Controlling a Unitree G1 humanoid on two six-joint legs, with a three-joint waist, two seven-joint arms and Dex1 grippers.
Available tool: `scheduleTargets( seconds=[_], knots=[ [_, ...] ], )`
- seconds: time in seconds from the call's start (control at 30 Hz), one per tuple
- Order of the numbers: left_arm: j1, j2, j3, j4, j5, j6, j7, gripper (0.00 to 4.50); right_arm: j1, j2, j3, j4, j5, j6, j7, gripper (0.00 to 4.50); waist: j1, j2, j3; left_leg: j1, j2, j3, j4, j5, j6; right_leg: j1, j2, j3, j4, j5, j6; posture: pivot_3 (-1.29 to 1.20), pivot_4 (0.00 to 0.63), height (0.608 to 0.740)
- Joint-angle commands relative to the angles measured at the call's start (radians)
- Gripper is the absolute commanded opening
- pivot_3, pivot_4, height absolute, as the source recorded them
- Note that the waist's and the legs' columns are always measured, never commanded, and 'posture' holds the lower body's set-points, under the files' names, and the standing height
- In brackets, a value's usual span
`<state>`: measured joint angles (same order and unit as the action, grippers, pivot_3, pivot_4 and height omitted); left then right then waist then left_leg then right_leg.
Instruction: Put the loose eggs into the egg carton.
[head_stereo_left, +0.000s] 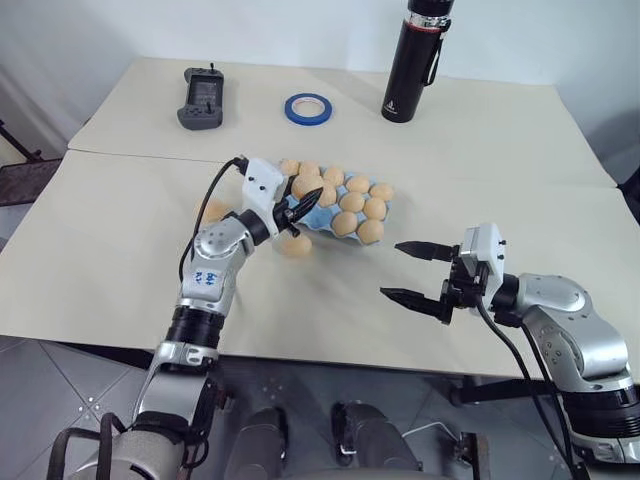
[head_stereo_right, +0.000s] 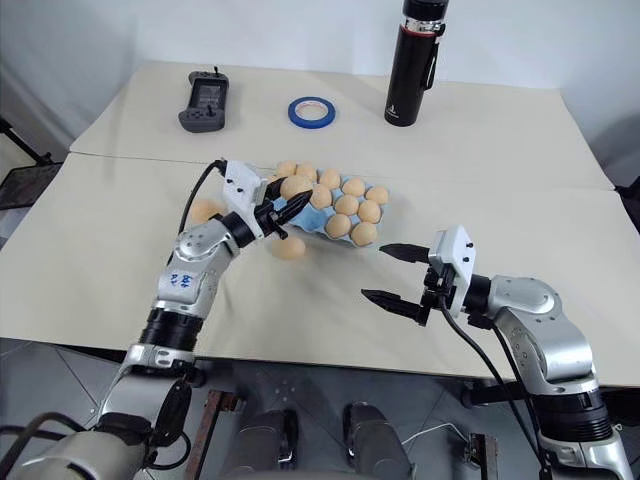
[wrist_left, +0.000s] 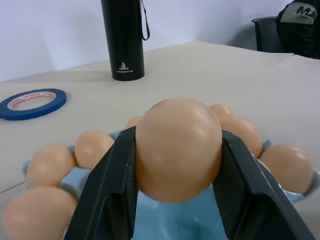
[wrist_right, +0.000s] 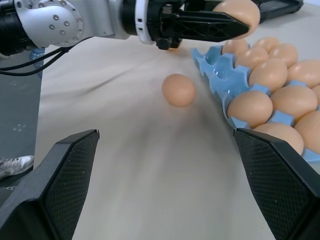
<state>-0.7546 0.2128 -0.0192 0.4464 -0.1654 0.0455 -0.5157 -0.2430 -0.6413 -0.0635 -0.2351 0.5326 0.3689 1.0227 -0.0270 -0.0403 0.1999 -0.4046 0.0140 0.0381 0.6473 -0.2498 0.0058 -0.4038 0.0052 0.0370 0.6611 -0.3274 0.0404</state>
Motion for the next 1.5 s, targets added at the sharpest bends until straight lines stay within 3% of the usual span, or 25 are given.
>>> scheduleTargets(
  seconds=[0.03, 0.07, 0.37, 0.63, 1.0, 1.23, 1.5],
  knots=[
    [-0.042, -0.006, -0.006, 0.049, 0.017, -0.054, -0.020, 1.71, 0.012, 0.000, -0.035, -0.045, 0.022, -0.012, -0.013, 4.50, 0.000, 0.000, 0.000, 0.000, 0.000, 0.000, 0.000, 0.000, 0.000, 0.000, 0.000, 0.000, 0.000, 0.000, 0.000, 0.00, 0.150, 0.740],
    [-0.048, -0.007, -0.005, 0.062, 0.019, -0.057, -0.022, 1.71, 0.015, 0.000, -0.037, -0.047, 0.023, -0.012, -0.016, 4.50, 0.000, 0.000, 0.000, 0.000, 0.000, 0.000, 0.000, 0.000, 0.000, 0.000, 0.000, 0.000, 0.000, 0.000, 0.000, 0.00, 0.150, 0.740],
    [-0.054, -0.001, -0.011, 0.080, 0.038, -0.064, -0.065, 4.47, 0.050, 0.099, -0.117, -0.021, 0.112, -0.056, -0.041, 4.50, 0.001, 0.000, 0.000, 0.000, 0.000, 0.000, 0.000, 0.000, 0.000, 0.000, 0.000, 0.000, 0.000, 0.000, 0.000, 0.00, 0.150, 0.740],
    [-0.016, 0.056, -0.002, -0.032, 0.041, -0.008, -0.100, 4.47, 0.059, 0.112, -0.108, -0.033, 0.126, -0.073, -0.034, 4.50, -0.002, 0.000, 0.000, 0.000, 0.000, 0.000, 0.000, 0.000, 0.000, 0.000, 0.000, 0.000, 0.001, 0.000, 0.000, 0.00, 0.150, 0.740],
    [0.371, 0.252, 0.104, -0.590, -0.138, 0.287, -0.186, 4.47, 0.043, 0.081, -0.086, -0.005, 0.120, -0.045, -0.008, 4.50, -0.003, 0.001, 0.000, 0.001, 0.001, -0.001, -0.001, 0.000, -0.001, 0.000, -0.001, 0.000, 0.000, 0.000, -0.001, 0.00, 0.150, 0.740],
    [0.635, 0.312, 0.194, -0.836, -0.240, 0.390, -0.190, 4.47, 0.016, 0.072, -0.073, 0.016, 0.115, -0.032, 0.015, 4.50, -0.002, 0.001, 0.000, 0.001, 0.001, 0.000, -0.002, 0.001, 0.000, 0.001, -0.004, -0.001, -0.001, 0.000, -0.002, 0.00, 0.150, 0.740],
    [0.873, 0.311, 0.299, -1.004, -0.316, 0.417, -0.147, 4.47, 0.015, 0.048, -0.080, 0.022, 0.120, -0.022, 0.036, 4.50, -0.001, 0.002, 0.000, 0.000, 0.001, 0.000, -0.006, 0.001, 0.000, 0.000, -0.005, -0.003, -0.002, -0.002, -0.004, 0.00, 0.150, 0.740]
  ],
)
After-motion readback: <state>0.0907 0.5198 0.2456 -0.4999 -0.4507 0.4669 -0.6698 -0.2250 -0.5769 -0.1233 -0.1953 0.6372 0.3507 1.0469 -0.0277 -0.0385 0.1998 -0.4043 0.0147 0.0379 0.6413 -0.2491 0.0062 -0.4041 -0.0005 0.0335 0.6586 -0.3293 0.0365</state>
